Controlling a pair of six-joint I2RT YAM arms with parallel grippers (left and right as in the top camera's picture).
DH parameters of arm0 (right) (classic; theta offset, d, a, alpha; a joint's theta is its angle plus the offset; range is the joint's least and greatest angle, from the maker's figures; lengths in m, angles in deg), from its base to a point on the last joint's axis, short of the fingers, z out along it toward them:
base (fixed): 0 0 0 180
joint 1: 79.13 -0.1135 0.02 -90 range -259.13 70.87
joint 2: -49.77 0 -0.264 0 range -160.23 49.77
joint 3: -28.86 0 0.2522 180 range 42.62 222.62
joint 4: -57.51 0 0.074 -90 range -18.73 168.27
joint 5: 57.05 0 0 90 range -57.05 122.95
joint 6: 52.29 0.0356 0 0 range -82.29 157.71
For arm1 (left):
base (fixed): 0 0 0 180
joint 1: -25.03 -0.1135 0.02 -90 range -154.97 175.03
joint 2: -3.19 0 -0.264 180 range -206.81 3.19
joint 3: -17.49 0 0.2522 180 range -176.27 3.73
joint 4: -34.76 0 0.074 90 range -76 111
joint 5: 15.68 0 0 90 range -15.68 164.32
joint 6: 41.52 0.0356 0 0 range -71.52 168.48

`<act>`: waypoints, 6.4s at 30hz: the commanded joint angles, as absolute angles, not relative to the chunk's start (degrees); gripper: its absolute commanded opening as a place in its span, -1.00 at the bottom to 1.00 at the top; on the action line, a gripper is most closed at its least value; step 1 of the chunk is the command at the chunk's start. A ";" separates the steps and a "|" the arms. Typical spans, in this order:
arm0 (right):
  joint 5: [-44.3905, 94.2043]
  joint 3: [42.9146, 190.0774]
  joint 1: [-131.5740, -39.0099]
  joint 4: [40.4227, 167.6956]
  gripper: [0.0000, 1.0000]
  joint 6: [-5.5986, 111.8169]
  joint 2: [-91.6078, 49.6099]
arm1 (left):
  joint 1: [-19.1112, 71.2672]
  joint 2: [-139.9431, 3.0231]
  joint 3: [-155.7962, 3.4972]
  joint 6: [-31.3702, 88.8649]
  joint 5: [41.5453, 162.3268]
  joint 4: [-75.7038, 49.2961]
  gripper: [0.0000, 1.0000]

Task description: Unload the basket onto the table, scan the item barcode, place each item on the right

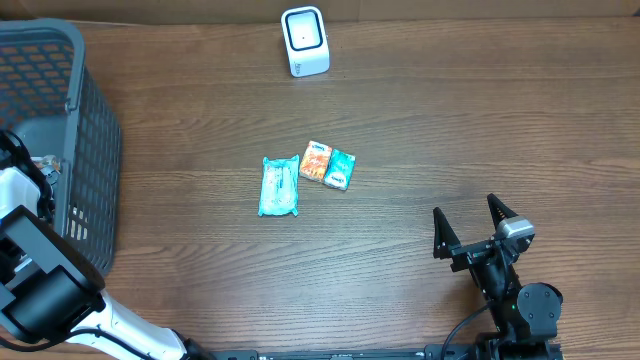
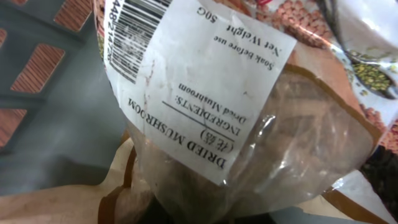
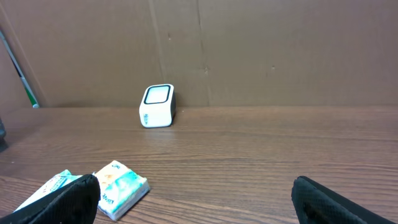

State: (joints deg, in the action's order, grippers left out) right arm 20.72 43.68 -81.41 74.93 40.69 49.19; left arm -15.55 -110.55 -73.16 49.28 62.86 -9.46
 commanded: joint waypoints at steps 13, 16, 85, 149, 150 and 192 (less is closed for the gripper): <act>20.42 43.07 -81.65 74.61 1.00 40.93 49.61 | -14.02 -112.91 -104.13 47.40 85.19 -35.62 -0.92; 20.39 43.07 -81.65 74.61 1.00 40.93 49.61 | -13.78 -111.27 -111.14 46.64 87.34 -39.33 -0.92; 20.42 43.05 -81.65 74.61 1.00 40.93 49.61 | 45.89 -103.29 -53.48 3.49 81.85 -0.38 -0.92; 20.42 43.07 -81.65 74.61 1.00 40.96 49.61 | -10.00 -88.19 -111.40 28.52 72.04 -59.70 1.00; 20.42 43.07 -81.65 74.63 1.00 40.93 49.61 | -10.98 -88.21 -110.01 28.32 71.29 -59.25 0.99; 20.39 43.07 -81.65 74.61 1.00 40.93 49.61 | -29.06 -96.71 -74.62 44.47 62.09 -29.13 0.79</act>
